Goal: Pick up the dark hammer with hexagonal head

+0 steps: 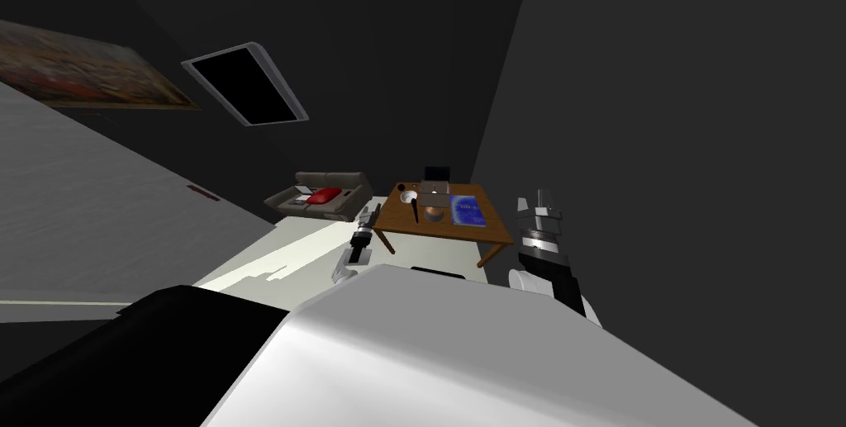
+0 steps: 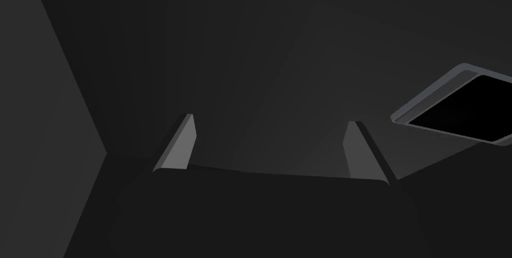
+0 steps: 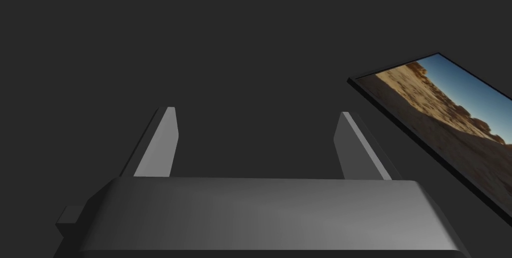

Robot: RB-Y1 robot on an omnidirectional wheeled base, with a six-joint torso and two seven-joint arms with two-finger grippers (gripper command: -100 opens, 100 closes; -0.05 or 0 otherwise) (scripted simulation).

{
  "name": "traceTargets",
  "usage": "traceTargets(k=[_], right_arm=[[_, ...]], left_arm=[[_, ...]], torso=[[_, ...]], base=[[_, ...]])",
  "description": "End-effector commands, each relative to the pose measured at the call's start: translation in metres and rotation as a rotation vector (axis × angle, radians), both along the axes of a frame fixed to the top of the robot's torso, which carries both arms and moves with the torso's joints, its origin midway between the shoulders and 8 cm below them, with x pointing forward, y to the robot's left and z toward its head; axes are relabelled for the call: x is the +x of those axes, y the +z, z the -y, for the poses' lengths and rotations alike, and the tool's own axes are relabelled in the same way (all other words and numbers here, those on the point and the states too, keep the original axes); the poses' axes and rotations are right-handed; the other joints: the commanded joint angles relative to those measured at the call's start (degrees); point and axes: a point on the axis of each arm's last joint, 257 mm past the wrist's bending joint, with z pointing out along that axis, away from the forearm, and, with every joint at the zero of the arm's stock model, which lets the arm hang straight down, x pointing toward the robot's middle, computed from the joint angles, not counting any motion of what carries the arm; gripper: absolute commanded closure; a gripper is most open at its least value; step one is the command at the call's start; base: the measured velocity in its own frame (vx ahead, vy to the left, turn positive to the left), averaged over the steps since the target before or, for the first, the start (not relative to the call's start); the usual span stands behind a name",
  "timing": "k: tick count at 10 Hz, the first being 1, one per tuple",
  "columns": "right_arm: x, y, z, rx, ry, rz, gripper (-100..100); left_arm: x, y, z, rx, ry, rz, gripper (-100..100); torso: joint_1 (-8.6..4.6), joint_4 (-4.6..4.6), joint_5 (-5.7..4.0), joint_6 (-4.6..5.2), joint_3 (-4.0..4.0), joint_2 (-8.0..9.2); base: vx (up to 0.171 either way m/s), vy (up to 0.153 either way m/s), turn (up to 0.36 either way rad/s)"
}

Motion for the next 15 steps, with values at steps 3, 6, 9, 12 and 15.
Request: traceTargets(k=[3,6,9,12,15], right_arm=[[0.000,0.000,0.000,0.000,0.000,0.000,0],[0.000,0.000,0.000,0.000,0.000,0.000,0],[0.000,0.000,0.000,0.000,0.000,0.000,0],[0.000,0.000,0.000,0.000,0.000,0.000,0],[0.000,0.000,0.000,0.000,0.000,0.000,0]], left_arm=[[0.003,-0.025,-0.003,0.051,0.022,-0.051,-100],[0.006,-0.053,-0.002,0.112,0.035,-0.113,-100],[0.013,-0.084,0.005,0.196,0.031,-0.183,-100],[0.012,-0.103,0.009,0.209,0.026,-0.223,-100],[0.014,-0.124,0.019,0.243,0.009,-0.270,-100]], torso=[[-0.09,0.00,-0.02,0.03,0.00,-0.01],[-0.24,-0.01,-0.05,0.01,-0.03,-0.06],[-0.21,-0.02,-0.05,0.02,-0.06,-0.11],[-0.14,-0.02,-0.04,0.03,-0.06,-0.10],[-0.02,-0.01,-0.02,0.03,-0.05,-0.10]], base=[[0.003,-0.055,0.051],[0.015,-0.088,0.068],[0.033,-0.095,0.058],[0.021,-0.066,0.020],[0.022,-0.047,0.020]])
